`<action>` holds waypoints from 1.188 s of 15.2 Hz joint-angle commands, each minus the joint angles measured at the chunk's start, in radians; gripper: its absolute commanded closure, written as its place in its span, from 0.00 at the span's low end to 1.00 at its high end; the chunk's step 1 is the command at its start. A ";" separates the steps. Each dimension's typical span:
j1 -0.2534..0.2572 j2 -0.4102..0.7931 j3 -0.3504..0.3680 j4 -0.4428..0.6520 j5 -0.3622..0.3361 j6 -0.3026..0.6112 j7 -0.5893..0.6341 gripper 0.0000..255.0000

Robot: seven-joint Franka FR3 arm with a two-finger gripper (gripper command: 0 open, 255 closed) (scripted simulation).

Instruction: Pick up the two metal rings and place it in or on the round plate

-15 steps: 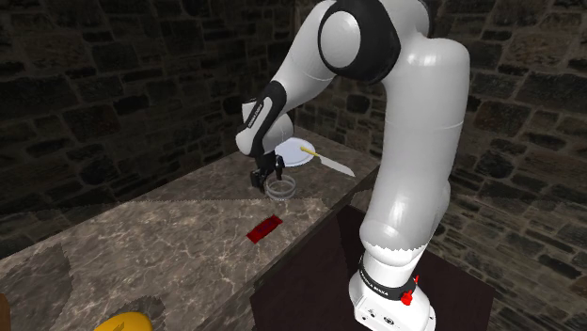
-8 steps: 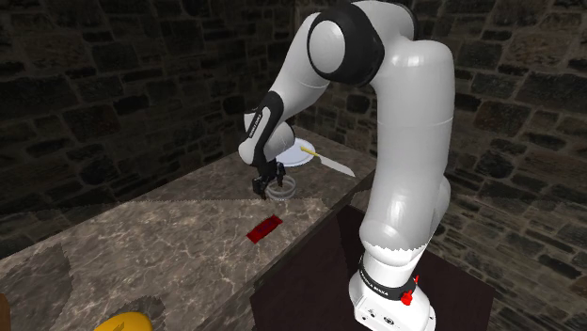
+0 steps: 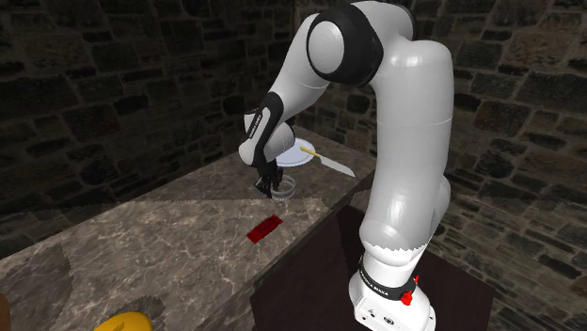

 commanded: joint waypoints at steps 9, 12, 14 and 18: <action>0.000 -0.013 0.000 0.000 0.000 -0.012 0.000 1.00; 0.001 -0.050 0.000 0.001 -0.001 -0.050 -0.002 1.00; 0.001 -0.074 -0.001 0.003 -0.001 -0.076 -0.003 1.00; 0.002 -0.120 -0.001 0.009 -0.001 -0.129 -0.005 1.00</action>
